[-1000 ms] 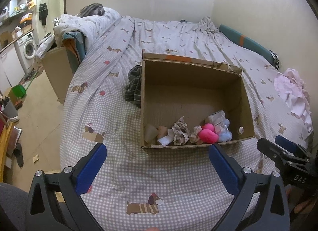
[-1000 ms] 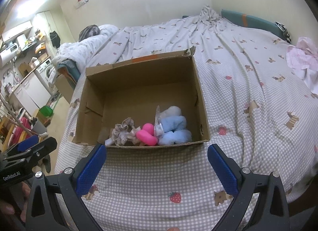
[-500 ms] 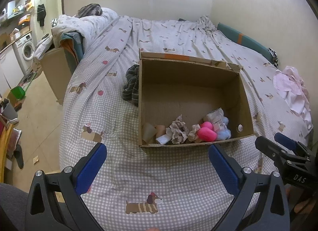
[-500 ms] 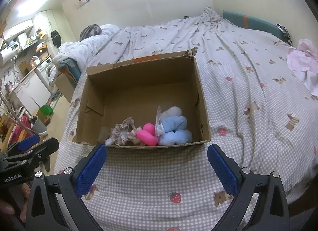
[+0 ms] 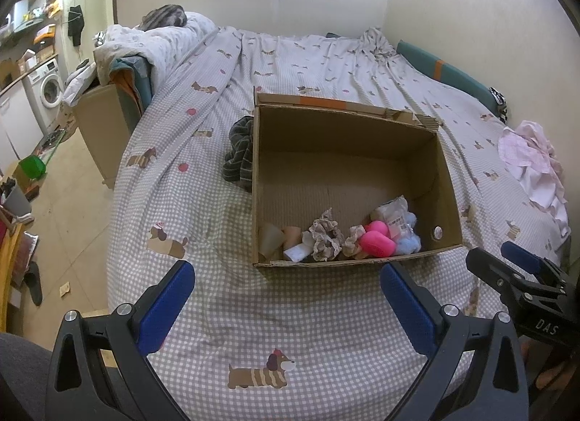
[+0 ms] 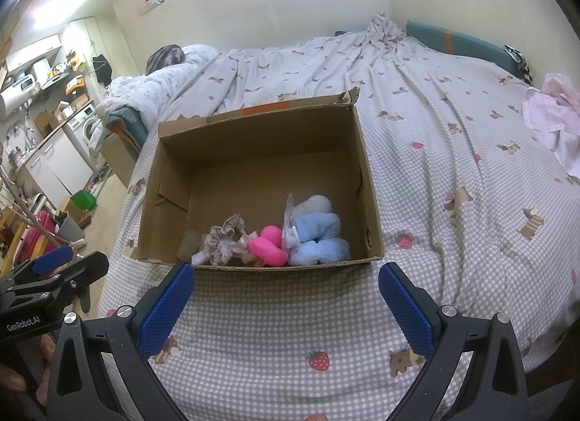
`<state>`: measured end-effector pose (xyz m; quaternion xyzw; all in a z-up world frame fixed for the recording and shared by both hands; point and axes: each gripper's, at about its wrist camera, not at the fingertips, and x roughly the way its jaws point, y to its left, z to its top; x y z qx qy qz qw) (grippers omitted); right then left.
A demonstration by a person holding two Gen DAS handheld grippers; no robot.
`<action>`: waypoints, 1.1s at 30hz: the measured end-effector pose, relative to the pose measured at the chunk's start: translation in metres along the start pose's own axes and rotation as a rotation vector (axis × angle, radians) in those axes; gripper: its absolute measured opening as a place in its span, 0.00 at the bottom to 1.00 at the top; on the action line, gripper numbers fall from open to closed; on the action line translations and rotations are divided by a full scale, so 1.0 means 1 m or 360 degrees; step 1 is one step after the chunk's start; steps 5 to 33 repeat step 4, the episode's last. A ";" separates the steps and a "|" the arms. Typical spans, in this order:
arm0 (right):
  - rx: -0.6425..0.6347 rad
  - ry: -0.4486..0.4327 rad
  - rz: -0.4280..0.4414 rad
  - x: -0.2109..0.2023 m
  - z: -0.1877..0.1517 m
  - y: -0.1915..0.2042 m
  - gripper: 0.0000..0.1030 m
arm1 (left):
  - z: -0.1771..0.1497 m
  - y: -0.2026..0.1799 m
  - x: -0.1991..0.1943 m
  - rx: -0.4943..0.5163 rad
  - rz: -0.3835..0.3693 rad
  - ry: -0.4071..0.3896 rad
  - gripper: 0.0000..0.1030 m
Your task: Organize soft objects
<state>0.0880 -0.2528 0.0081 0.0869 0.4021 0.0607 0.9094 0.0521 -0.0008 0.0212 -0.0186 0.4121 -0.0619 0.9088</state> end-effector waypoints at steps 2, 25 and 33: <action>0.0000 0.0001 0.0000 0.000 0.000 0.000 1.00 | 0.000 0.000 0.000 -0.0001 0.0000 0.0007 0.99; 0.0000 0.0001 0.0001 0.000 0.000 -0.001 1.00 | 0.000 0.000 -0.001 -0.0003 -0.0003 0.0009 0.99; 0.0000 0.0001 0.0001 0.000 0.000 -0.001 1.00 | 0.000 0.000 -0.001 -0.0003 -0.0003 0.0009 0.99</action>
